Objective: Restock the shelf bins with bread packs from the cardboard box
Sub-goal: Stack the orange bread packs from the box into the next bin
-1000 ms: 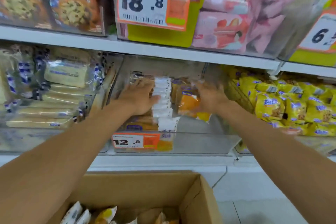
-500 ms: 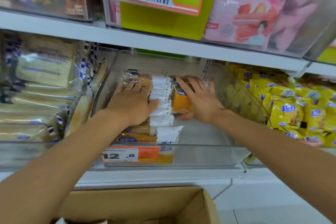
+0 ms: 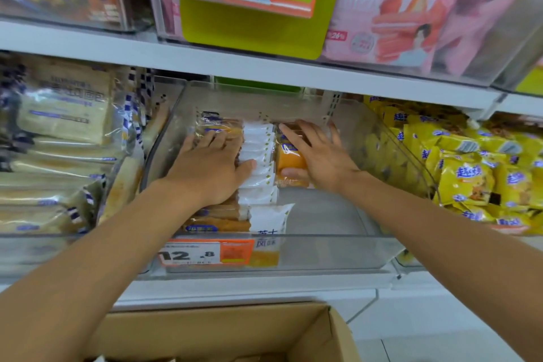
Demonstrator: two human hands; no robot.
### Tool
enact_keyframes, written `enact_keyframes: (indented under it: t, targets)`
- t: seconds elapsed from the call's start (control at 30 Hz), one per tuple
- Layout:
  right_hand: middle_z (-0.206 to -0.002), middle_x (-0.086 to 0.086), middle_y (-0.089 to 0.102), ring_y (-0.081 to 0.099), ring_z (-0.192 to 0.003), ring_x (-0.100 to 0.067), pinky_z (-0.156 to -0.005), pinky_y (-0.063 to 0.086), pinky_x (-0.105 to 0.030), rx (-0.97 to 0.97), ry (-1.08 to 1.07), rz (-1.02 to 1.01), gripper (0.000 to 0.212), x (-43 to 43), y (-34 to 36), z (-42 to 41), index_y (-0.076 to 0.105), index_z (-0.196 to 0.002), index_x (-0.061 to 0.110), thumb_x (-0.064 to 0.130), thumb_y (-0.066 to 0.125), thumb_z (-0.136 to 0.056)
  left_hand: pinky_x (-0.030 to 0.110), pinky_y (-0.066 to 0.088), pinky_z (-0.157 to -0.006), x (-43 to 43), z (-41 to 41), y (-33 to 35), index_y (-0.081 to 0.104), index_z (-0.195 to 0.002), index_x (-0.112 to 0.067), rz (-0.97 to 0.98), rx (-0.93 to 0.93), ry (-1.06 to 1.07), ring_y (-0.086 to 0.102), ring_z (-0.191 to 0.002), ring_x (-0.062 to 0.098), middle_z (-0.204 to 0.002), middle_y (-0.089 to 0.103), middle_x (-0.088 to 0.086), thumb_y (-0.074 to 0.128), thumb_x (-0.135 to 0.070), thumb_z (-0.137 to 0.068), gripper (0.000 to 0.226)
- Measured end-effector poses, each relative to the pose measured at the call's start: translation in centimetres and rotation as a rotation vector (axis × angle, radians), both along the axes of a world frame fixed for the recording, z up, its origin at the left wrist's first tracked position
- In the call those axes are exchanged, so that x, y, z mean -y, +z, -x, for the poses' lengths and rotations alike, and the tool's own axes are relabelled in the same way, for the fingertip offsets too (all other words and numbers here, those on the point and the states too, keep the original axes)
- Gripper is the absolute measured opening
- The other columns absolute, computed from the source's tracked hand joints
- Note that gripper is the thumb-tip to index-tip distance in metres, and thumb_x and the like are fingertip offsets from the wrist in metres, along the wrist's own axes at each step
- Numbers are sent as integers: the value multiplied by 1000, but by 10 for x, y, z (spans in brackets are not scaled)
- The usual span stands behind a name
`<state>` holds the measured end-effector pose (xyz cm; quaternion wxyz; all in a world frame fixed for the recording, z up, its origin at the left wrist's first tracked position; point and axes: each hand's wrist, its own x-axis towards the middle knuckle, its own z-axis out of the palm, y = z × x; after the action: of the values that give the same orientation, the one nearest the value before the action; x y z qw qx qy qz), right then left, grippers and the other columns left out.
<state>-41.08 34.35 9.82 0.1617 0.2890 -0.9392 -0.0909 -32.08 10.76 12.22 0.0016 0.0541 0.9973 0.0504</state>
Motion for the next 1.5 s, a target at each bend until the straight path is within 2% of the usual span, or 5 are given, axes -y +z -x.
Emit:
enact_keyframes:
  t: [0.37,0.67,1.2,1.33,1.5]
  targets:
    - [-143,-10,44,39,-132,-28,-108,30,-39,94,-48,431,65,7,46,-66,30,-149,26,58,45,-94,42,16,-120,-2,-20,27,29,-153,-21,-271,-36,-22,19,-148,25,-161,22,9,41,-52,-99,62]
    - [-61,6,52,54,-62,-18,-58,41,-33,256,6,775,17,52,23,-224,56,-95,16,33,58,-92,35,44,-64,-8,-167,27,61,-78,-12,-376,-113,67,57,-72,25,-75,61,8,57,-39,-93,31]
    - [-157,-12,27,29,-142,-33,-107,32,-35,1371,-562,418,64,93,-265,-302,21,-152,6,44,36,-103,25,45,-70,103,-290,-170,70,-102,-11,-640,490,479,65,-96,18,-126,64,7,53,-23,-97,21]
    - [-70,-1,50,52,-68,-20,-60,39,-29,1368,-592,417,50,107,-309,-294,60,-84,10,56,44,-96,36,54,-81,104,-307,-180,66,-101,-21,-694,609,572,68,-88,21,-94,68,2,55,-27,-97,12]
    - [-77,1,39,42,-68,-13,-61,38,-25,1518,-559,572,34,99,-300,-298,43,-75,6,27,65,-92,30,51,-76,93,-310,-196,64,-106,-9,-862,690,657,60,-87,20,-96,65,8,57,-17,-97,15]
